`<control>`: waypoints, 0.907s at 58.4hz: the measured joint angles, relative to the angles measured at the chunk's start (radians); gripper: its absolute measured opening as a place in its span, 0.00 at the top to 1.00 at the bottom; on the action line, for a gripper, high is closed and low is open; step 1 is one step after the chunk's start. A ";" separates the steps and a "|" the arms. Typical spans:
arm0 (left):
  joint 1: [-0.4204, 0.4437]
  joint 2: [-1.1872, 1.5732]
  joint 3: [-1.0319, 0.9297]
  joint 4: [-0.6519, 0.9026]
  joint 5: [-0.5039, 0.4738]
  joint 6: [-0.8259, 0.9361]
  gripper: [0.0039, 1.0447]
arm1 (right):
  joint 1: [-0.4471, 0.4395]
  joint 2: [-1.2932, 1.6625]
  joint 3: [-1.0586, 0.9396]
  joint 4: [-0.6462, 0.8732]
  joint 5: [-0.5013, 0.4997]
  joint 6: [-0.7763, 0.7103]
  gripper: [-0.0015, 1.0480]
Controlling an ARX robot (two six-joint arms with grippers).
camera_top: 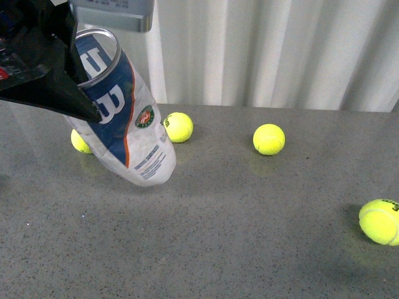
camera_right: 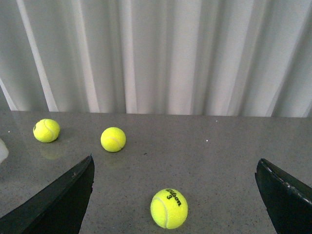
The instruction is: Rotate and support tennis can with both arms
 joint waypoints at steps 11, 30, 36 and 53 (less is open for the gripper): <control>-0.020 0.088 0.079 -0.082 -0.010 0.139 0.97 | 0.000 0.000 0.000 0.000 0.000 0.000 0.07; -0.081 0.239 0.159 -0.150 -0.108 0.175 0.97 | 0.000 0.000 0.000 0.000 0.000 0.000 0.07; -0.090 0.267 0.196 -0.163 -0.106 0.174 0.97 | 0.000 0.000 0.000 0.000 0.000 0.000 0.07; -0.092 0.338 0.281 -0.205 -0.129 0.168 0.97 | 0.000 0.000 0.000 0.000 0.000 0.000 0.07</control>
